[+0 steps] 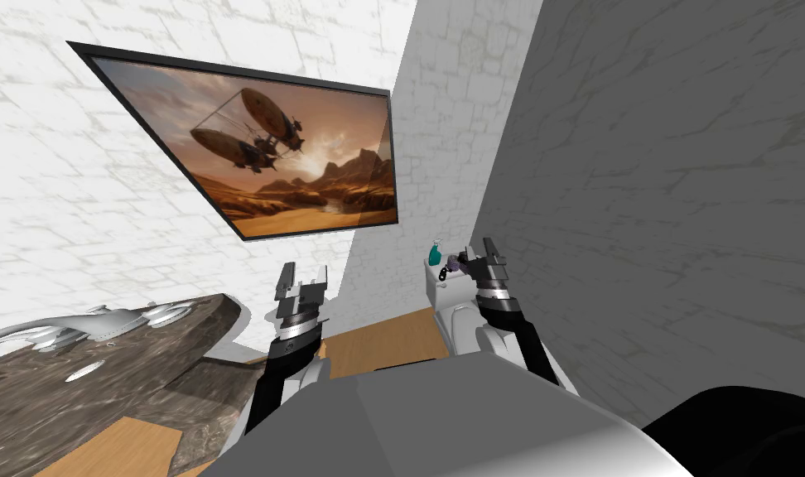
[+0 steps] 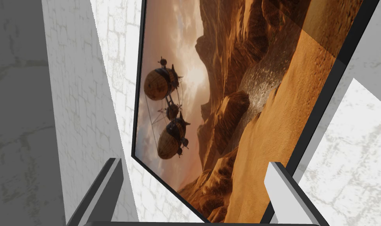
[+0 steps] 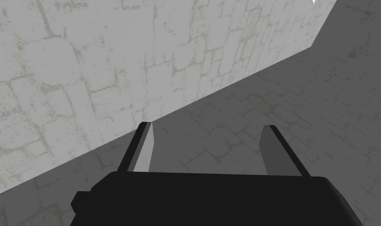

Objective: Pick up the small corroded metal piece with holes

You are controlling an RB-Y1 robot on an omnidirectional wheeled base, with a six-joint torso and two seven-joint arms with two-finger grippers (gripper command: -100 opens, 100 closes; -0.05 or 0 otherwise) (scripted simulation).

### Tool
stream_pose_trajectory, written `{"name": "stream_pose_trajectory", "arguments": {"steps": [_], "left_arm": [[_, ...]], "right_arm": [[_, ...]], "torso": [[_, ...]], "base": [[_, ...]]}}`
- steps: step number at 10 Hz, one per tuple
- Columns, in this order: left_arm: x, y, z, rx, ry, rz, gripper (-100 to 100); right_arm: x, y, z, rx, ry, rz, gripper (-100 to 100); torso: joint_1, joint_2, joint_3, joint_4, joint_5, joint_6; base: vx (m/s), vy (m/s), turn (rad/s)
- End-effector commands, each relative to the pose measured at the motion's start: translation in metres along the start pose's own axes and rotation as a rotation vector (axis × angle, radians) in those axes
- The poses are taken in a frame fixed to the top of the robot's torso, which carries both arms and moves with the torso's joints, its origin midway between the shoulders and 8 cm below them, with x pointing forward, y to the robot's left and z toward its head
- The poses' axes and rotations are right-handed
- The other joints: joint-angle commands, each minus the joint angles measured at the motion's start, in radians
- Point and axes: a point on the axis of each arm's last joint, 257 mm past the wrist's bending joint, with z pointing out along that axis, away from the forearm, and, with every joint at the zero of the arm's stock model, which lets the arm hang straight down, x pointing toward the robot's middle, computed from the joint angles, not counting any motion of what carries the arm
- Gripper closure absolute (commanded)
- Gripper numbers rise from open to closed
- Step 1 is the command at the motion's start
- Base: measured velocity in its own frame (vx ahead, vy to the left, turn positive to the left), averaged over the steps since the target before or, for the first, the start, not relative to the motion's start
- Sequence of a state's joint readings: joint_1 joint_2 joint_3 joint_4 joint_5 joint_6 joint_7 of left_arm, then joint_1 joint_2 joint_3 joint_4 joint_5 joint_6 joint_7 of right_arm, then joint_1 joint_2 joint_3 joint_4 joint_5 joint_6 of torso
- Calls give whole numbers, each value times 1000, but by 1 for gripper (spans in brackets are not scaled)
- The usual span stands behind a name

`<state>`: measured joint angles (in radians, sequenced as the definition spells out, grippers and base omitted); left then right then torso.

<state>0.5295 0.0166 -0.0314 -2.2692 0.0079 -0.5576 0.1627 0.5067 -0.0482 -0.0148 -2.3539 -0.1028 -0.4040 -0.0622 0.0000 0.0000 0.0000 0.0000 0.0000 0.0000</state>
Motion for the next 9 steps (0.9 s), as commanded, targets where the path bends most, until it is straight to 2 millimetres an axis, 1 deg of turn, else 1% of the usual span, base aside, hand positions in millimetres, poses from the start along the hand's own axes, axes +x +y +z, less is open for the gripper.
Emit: {"name": "stream_pose_trajectory", "arguments": {"steps": [1,4,7,8,9], "left_arm": [[0,0,0,0,0,0,0],[0,0,0,0,0,0,0],[0,0,0,0,0,0,0],[0,0,0,0,0,0,0],[0,0,0,0,0,0,0]], "right_arm": [[1,-8,-1,18,15,42,-100],[-1,-26,-5,58,16,155,-100],[-9,-52,-13,112,-10,314,-100],[-9,-52,-13,112,-11,328,-100],[-12,-62,-16,131,-27,394,-100]], "torso": [[0,0,0,0,0,0],[-1,-1,-1,0,0,0],[-2,-3,-2,-1,-1,0],[-2,-3,-2,-1,-1,0],[-1,-2,-1,-1,0,0]], "base": [[8,-6,-23],[23,-16,-51],[38,-25,-72],[32,-17,-37],[30,-10,-64]]}}
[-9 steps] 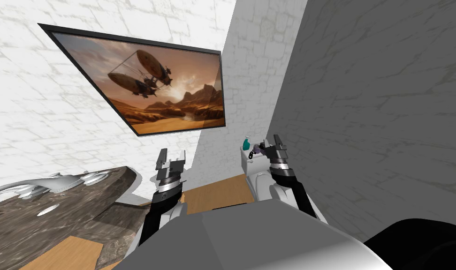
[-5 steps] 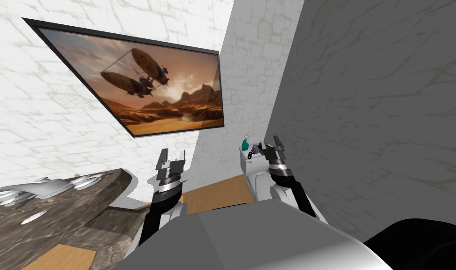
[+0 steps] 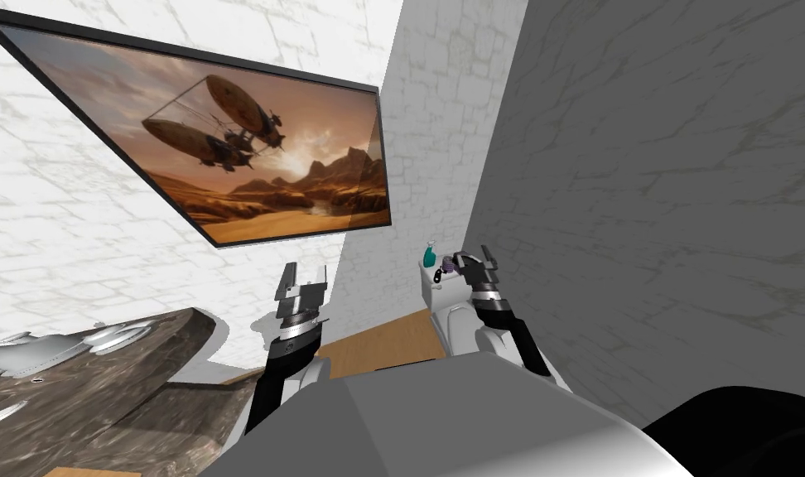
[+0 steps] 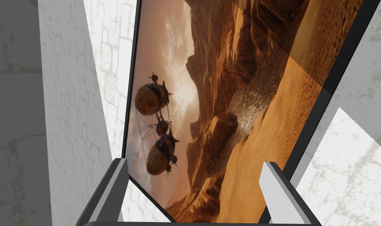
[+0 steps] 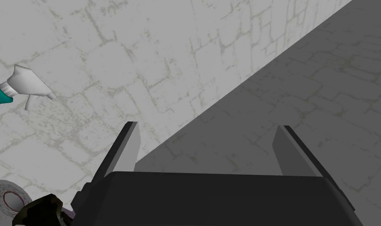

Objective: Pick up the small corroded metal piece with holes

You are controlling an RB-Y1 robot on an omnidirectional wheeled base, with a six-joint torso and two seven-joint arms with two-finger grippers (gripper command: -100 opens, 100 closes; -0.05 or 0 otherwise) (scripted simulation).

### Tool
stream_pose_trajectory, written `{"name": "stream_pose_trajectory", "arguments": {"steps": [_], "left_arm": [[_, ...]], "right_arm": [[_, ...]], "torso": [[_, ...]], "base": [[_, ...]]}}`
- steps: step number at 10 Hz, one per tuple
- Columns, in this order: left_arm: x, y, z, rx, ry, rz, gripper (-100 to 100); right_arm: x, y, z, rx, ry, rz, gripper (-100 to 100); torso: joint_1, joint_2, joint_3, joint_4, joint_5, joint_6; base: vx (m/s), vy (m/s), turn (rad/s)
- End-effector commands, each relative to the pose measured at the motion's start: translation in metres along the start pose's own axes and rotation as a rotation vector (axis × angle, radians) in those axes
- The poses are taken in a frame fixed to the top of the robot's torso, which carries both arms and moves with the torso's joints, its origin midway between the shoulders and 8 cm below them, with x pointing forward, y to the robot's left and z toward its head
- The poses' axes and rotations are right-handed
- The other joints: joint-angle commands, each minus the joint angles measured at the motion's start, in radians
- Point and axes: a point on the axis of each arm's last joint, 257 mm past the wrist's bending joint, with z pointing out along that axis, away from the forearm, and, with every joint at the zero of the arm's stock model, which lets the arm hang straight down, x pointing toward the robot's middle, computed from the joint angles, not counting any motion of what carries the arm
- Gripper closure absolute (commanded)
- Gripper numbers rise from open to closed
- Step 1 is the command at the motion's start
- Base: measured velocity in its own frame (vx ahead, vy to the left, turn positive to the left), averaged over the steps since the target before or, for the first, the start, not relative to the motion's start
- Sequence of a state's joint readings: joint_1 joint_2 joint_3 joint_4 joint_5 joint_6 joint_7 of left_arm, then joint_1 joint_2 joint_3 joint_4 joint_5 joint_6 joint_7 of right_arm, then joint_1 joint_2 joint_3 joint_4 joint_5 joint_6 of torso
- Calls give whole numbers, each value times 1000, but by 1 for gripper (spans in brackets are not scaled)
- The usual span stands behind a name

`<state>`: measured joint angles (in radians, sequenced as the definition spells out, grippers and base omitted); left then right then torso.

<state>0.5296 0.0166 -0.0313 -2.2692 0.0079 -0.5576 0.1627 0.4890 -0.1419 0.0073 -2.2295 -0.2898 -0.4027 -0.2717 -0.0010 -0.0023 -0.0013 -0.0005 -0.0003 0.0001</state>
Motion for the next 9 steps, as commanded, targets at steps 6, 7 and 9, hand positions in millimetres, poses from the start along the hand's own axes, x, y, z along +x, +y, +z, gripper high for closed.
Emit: {"name": "stream_pose_trajectory", "arguments": {"steps": [6,7,9], "left_arm": [[0,0,0,0,0,0,0],[0,0,0,0,0,0,0],[0,0,0,0,0,0,0]], "right_arm": [[-26,-32,-10,58,-72,269,-100],[-35,-42,-14,72,-98,341,-100],[-43,-52,-18,84,-127,421,-100]], "torso": [[0,0,0,0,0,0],[0,0,0,0,0,0],[0,0,0,0,0,0]], "base": [[34,-12,-62],[40,-18,-71],[34,-12,-54]]}}
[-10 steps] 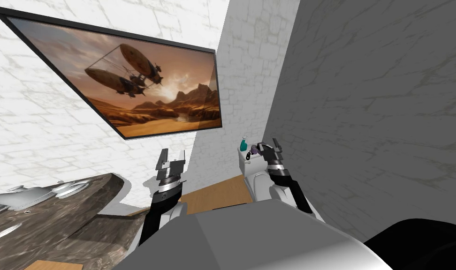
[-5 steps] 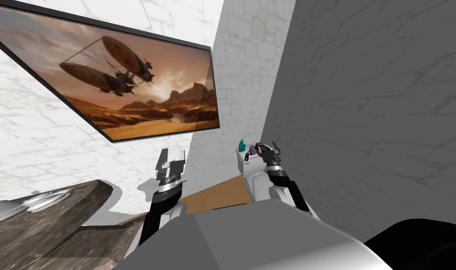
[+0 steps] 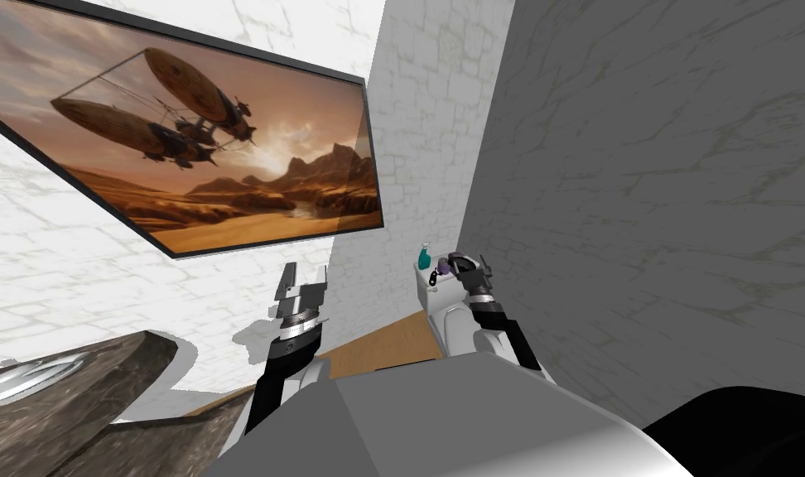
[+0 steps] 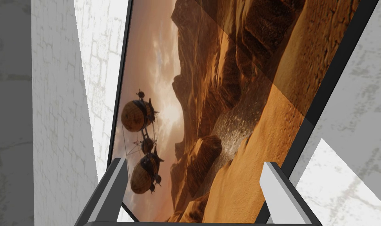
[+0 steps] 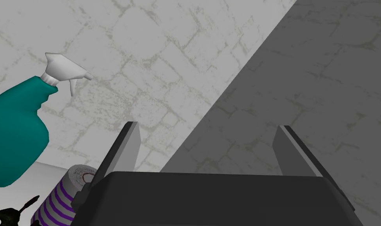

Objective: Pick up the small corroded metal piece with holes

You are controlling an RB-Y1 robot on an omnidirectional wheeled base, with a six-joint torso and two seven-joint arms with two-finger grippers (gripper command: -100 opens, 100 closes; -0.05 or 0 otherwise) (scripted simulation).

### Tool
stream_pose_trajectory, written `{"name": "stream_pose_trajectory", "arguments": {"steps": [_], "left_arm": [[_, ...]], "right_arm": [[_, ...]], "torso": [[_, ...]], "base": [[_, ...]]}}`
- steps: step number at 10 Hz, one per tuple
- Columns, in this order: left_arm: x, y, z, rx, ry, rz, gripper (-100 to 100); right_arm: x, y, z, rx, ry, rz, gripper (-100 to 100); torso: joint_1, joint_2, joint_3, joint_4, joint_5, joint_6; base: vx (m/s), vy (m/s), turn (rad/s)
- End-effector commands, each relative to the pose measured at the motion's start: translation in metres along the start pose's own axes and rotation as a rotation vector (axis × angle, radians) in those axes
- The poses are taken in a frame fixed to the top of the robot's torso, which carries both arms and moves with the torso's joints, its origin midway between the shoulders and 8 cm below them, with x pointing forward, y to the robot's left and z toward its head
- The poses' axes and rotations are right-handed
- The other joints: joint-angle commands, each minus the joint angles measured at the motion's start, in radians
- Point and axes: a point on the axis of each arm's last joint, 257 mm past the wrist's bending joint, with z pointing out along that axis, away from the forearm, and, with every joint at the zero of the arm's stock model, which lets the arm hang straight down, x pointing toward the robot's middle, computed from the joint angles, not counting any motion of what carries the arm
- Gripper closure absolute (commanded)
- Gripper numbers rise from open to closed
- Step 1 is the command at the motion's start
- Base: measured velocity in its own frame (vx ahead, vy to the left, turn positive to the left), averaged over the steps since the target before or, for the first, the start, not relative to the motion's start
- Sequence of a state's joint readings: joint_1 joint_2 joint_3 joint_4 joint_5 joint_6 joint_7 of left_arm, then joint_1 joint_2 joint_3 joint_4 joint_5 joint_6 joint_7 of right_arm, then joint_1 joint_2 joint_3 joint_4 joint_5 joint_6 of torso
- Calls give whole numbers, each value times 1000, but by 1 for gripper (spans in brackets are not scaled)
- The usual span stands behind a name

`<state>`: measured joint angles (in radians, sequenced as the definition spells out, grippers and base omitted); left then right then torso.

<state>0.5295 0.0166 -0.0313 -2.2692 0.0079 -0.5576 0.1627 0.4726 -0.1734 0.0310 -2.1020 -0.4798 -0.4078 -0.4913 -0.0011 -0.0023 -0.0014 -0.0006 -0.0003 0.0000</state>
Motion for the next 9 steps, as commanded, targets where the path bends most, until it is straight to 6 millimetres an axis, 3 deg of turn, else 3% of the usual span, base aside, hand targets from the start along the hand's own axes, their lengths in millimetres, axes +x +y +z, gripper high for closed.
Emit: {"name": "stream_pose_trajectory", "arguments": {"steps": [1,4,9], "left_arm": [[0,0,0,0,0,0,0],[0,0,0,0,0,0,0],[0,0,0,0,0,0,0]], "right_arm": [[-6,-1,-2,5,-14,52,-100],[-30,-15,-7,22,-76,209,-100],[-54,-30,-14,30,-143,391,-100]], "torso": [[0,0,0,0,0,0],[0,0,0,0,0,0],[0,1,0,0,0,0]], "base": [[30,-6,-49],[35,-7,-56],[27,-9,-41]]}}
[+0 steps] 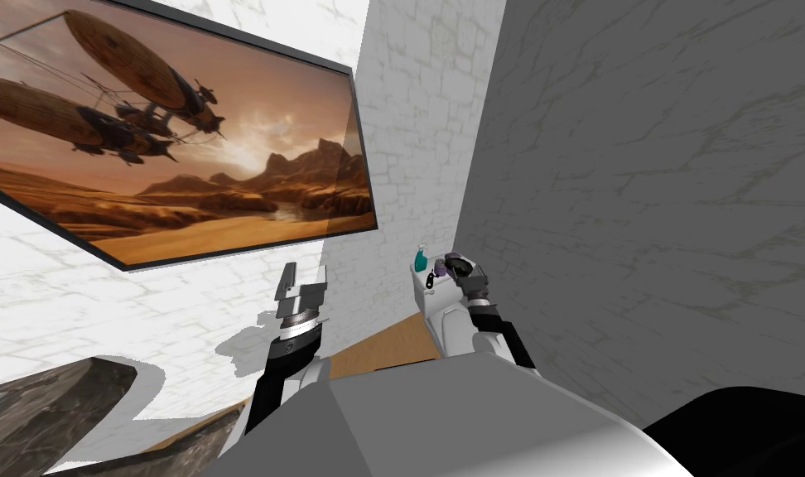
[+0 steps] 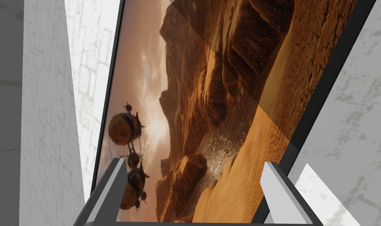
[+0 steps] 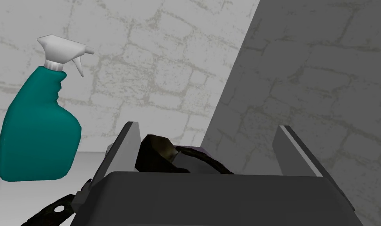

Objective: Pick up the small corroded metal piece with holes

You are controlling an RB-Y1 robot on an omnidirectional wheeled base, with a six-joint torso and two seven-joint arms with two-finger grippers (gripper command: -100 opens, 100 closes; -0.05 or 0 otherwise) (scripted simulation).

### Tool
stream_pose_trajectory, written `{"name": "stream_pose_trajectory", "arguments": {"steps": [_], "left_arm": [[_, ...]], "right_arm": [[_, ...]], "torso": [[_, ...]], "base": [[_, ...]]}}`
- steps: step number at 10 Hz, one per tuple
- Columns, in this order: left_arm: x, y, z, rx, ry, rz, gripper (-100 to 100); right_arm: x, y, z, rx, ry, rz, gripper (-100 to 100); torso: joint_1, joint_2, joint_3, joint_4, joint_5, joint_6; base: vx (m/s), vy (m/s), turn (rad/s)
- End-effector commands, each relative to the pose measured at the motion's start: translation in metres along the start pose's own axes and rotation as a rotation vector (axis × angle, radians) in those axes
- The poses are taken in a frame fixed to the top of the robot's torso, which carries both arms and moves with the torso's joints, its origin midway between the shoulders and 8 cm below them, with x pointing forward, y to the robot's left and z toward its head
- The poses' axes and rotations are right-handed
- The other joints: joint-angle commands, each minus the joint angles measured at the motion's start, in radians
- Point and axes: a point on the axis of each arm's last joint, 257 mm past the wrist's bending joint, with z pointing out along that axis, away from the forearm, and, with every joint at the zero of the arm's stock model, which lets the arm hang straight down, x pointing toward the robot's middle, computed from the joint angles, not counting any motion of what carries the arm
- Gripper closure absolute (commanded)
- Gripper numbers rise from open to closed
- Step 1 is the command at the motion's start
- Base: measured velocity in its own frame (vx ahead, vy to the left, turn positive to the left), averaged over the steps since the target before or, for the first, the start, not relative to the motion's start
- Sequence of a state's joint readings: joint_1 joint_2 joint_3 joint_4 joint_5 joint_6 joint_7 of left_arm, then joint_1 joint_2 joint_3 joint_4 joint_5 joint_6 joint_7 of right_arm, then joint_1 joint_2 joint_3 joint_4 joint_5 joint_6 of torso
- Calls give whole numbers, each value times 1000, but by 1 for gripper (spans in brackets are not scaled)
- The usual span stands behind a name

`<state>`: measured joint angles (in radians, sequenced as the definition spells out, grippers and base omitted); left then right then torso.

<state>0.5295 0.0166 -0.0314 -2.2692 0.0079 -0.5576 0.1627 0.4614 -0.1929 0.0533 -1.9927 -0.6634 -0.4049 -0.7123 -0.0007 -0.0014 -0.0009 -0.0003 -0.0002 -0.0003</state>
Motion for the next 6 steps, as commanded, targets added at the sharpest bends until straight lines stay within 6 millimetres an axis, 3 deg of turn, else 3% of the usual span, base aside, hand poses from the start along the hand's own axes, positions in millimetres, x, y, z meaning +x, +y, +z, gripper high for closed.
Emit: {"name": "stream_pose_trajectory", "arguments": {"steps": [1,6], "left_arm": [[0,0,0,0,0,0,0],[0,0,0,0,0,0,0]], "right_arm": [[-17,-4,-1,1,-38,90,-100],[-44,-13,-5,-2,-104,272,-100]], "torso": [[0,0,0,0,0,0],[0,1,0,0,0,0]], "base": [[25,-9,-37],[16,-7,-19]]}}
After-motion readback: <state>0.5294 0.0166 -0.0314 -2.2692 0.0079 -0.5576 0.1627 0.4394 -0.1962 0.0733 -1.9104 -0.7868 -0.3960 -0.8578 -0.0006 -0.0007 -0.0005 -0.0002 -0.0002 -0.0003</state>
